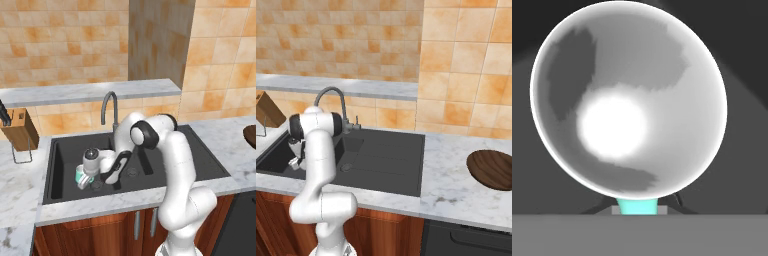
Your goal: Pick the mug and place it in the sink. Pick the bowl and place it in the open cabinet and then close the cabinet.
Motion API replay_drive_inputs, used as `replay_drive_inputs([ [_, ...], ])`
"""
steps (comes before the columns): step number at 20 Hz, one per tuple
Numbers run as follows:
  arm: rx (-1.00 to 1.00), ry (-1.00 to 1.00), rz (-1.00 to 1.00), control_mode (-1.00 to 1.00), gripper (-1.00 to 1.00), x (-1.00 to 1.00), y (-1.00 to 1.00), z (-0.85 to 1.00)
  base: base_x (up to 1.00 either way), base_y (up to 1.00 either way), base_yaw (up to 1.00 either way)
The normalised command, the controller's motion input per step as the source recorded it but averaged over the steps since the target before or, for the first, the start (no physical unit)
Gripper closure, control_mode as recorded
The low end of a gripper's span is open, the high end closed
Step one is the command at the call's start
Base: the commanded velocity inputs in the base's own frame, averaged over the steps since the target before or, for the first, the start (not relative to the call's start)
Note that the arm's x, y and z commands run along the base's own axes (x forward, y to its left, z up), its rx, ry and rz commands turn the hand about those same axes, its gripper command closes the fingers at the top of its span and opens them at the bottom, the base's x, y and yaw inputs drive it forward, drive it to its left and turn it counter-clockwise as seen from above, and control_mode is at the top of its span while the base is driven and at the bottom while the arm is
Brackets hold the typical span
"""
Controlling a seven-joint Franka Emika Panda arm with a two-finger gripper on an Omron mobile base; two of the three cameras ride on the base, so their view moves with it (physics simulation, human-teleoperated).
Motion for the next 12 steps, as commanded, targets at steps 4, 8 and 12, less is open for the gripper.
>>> replay_drive_inputs([
  [4,0.00,0.00,-0.05,-1.00,1.00,0.31,0.12,-0.35,0.00,0.00,0.00],
  [8,0.00,0.01,-0.06,-1.00,1.00,0.27,0.16,-0.37,0.00,0.00,0.00],
  [12,0.00,0.00,-0.05,-1.00,1.00,0.22,0.17,-0.35,0.00,0.00,0.00],
])
